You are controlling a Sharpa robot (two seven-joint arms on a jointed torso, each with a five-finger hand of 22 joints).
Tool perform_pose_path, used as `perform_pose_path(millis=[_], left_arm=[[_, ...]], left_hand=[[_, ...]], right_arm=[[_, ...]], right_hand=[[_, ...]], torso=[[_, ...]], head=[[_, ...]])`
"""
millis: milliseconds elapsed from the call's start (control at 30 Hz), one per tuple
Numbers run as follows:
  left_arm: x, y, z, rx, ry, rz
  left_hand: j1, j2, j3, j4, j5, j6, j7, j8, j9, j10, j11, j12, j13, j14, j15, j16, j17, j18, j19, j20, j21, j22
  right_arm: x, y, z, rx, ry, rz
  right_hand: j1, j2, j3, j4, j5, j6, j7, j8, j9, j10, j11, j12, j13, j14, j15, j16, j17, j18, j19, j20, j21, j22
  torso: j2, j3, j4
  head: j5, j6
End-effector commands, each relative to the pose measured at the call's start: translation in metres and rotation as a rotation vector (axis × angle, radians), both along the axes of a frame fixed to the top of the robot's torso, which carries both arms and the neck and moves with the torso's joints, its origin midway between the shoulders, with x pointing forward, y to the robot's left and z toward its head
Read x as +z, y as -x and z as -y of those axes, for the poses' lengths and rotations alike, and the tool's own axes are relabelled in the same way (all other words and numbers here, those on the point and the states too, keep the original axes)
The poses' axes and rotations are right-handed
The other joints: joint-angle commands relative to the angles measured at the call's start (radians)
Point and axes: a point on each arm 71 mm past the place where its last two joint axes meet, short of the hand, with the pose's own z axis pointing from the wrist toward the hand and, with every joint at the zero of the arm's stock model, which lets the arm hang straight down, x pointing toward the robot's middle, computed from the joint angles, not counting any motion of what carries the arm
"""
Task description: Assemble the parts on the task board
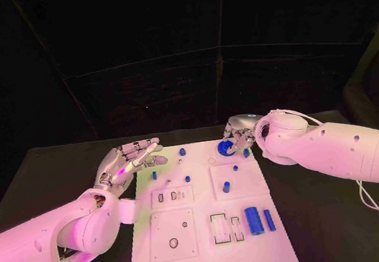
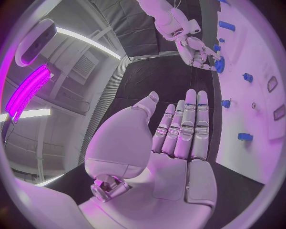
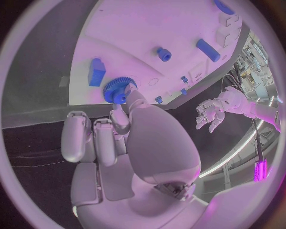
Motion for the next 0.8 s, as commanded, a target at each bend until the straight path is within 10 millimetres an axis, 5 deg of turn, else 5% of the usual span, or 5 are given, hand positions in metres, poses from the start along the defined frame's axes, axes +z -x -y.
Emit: perform_pose_path(millis=[33, 433, 700, 800], left_arm=[[0.001, 0.000, 0.001, -0.015, 0.005, 0.003], [0.001, 0.000, 0.000, -0.012, 0.003, 0.003], [0.002, 0.001, 0.000, -0.012, 0.003, 0.003], [0.002, 0.001, 0.000, -0.013, 0.004, 0.003]], left_hand=[[0.007, 0.008, 0.000, -0.008, 0.000, 0.006, 0.020, -0.004, -0.001, -0.006, -0.001, -0.004, -0.002, -0.003, 0.002, -0.003, 0.002, 0.014, 0.001, 0.006, -0.004, -0.002], [0.007, 0.009, 0.001, -0.009, 0.000, 0.006, 0.020, -0.004, -0.001, -0.007, -0.001, -0.005, -0.002, -0.003, 0.002, -0.004, 0.002, 0.014, 0.001, 0.006, -0.004, -0.002], [0.008, 0.011, 0.002, -0.012, 0.000, 0.004, 0.020, -0.006, -0.002, -0.010, 0.000, -0.007, -0.002, -0.003, 0.002, -0.005, 0.003, 0.014, 0.001, 0.006, -0.005, -0.003], [0.008, 0.011, 0.002, -0.012, 0.000, 0.004, 0.020, -0.006, -0.002, -0.010, 0.000, -0.007, -0.002, -0.003, 0.002, -0.005, 0.003, 0.014, 0.001, 0.006, -0.005, -0.003]], right_arm=[[0.004, 0.000, -0.003, 0.014, 0.010, 0.074], [0.017, 0.012, -0.023, 0.095, -0.054, 0.201], [0.026, 0.031, -0.057, 0.167, -0.115, 0.202], [0.027, 0.034, -0.074, 0.193, -0.127, 0.206]], right_hand=[[0.033, 0.021, 0.031, -0.014, -0.010, 0.039, -0.011, 0.023, 0.010, 0.004, -0.014, 0.007, 0.009, 0.058, -0.011, 0.004, 0.014, -0.019, 0.006, -0.009, 0.008, 0.004], [-0.052, 0.004, 0.083, 0.005, 0.028, 0.077, -0.027, 0.023, 0.003, 0.028, -0.027, 0.019, 0.031, 0.059, -0.023, 0.003, 0.014, -0.022, 0.014, -0.023, 0.014, 0.018], [-0.099, -0.011, 0.091, 0.026, 0.036, 0.071, -0.023, 0.005, -0.004, 0.029, -0.024, 0.014, 0.031, 0.058, -0.021, 0.002, 0.012, -0.021, 0.012, -0.022, 0.013, 0.015], [-0.107, -0.013, 0.093, 0.030, 0.044, 0.070, -0.023, 0.002, -0.006, 0.028, -0.024, 0.011, 0.029, 0.058, -0.021, 0.001, 0.011, -0.021, 0.012, -0.021, 0.012, 0.015]], torso=[[0.000, 0.0000, 0.0005], [0.000, 0.0001, 0.0007], [-0.002, -0.0040, 0.0036], [0.000, -0.0027, 0.0034]], head=[[-0.001, 0.000], [0.001, 0.004], [0.003, 0.008], [0.007, 0.011]])
